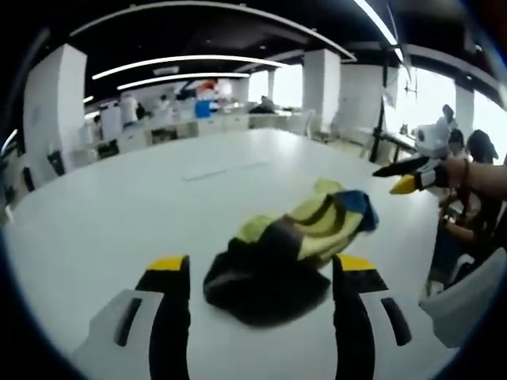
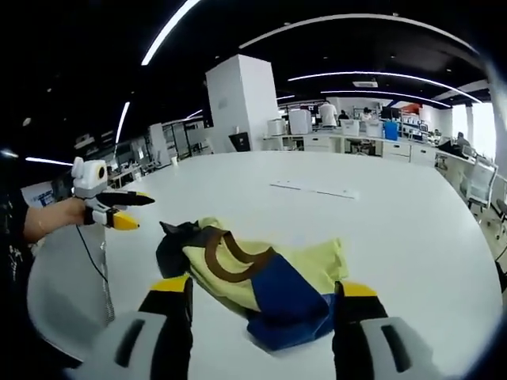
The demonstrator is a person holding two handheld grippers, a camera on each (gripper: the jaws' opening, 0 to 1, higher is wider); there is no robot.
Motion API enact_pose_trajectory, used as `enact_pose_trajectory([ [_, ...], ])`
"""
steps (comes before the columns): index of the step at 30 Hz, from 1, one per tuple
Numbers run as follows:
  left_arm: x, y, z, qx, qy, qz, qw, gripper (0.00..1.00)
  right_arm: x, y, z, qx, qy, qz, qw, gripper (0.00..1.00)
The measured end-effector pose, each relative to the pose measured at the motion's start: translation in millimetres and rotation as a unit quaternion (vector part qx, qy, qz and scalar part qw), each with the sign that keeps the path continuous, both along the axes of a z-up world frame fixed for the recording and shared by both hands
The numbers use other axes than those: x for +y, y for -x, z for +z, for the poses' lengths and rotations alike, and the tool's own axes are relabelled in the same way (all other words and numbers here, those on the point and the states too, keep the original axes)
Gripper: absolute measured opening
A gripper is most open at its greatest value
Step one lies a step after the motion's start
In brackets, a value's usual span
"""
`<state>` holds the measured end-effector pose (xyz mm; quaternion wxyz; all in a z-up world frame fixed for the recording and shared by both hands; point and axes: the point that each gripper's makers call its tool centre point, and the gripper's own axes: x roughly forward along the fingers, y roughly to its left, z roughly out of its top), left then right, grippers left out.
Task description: Fold the garment on the visible template until the final outline fits inside the template.
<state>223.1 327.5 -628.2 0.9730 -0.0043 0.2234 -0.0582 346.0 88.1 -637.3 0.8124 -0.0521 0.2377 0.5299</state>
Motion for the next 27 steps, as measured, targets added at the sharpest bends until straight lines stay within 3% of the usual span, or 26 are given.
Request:
enact_pose_trajectory([
  [5, 1, -10.8, -14.0, 0.017, -0.004, -0.006, 0.9998, 0.66, 1, -12, -9.3, 0.006, 0.005, 0.005, 1.0, 0.58],
  [15, 1, -36.4, -32.3, 0.033, 0.005, -0.015, 0.9993, 0.56, -2, -32, -35.8, 0.006, 0.042, 0.02, 0.9989, 0.48],
  [20, 1, -40.8, -50.4, 0.065, 0.003, -0.022, 0.9976, 0.43, -4, -38, -44.7, 0.013, 0.054, 0.025, 0.9982, 0.39],
  [24, 1, -43.6, -57.3, 0.072, 0.018, -0.02, 0.9971, 0.36, -7, -41, -48.5, 0.014, 0.06, 0.028, 0.9977, 0.31],
  [27, 4, -43.1, -64.9, 0.086, 0.027, -0.01, 0.9959, 0.25, -10, -44, -54.0, 0.007, 0.075, 0.031, 0.9967, 0.29],
])
